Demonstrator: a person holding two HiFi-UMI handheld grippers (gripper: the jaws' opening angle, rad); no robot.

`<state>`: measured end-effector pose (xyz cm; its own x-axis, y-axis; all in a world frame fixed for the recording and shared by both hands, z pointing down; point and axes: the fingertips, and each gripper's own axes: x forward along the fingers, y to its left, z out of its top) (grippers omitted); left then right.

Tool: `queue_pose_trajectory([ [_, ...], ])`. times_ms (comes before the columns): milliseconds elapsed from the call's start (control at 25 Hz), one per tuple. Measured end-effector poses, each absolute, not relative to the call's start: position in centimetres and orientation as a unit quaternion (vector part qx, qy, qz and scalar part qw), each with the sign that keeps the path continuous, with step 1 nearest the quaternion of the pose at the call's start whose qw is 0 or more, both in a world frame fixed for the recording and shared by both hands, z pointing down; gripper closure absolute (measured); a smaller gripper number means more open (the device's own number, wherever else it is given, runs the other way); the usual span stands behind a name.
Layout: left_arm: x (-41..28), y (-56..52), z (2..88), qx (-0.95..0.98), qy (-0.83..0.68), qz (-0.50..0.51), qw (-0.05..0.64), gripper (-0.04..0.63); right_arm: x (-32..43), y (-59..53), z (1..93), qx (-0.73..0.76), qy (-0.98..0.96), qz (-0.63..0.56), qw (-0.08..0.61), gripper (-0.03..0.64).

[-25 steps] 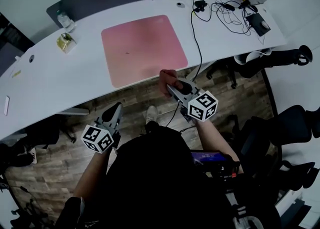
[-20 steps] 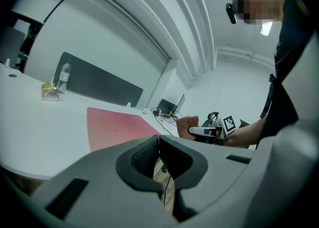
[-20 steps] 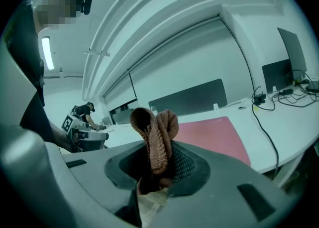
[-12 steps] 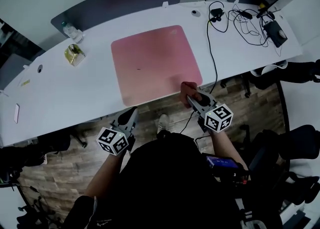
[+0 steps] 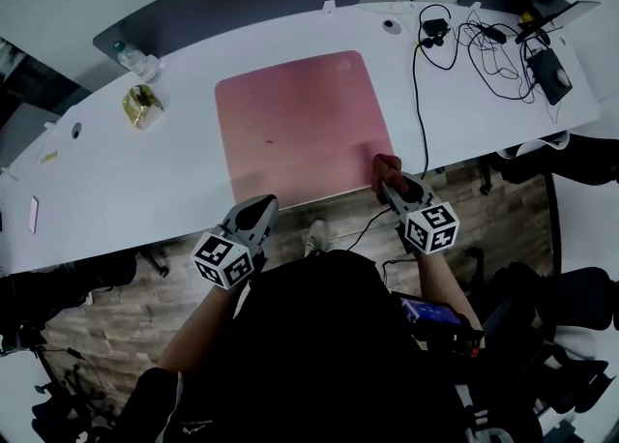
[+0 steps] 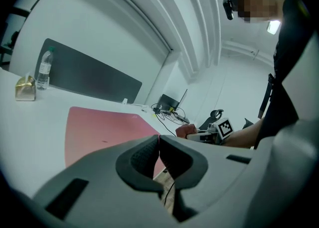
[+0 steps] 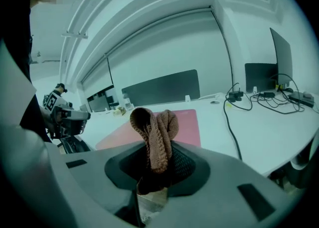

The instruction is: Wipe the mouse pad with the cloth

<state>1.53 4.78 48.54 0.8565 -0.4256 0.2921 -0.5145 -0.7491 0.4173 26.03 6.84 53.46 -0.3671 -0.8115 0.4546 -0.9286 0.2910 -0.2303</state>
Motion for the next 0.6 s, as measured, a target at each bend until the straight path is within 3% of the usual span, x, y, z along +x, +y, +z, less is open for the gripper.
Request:
queue_pose_trajectory([
  [600,3.1,2.3,48.4,0.927,-0.267,0.112,0.24,0.586,34.1,4.7,57.4,0.584,-0.73,0.236,0.266,0.502],
])
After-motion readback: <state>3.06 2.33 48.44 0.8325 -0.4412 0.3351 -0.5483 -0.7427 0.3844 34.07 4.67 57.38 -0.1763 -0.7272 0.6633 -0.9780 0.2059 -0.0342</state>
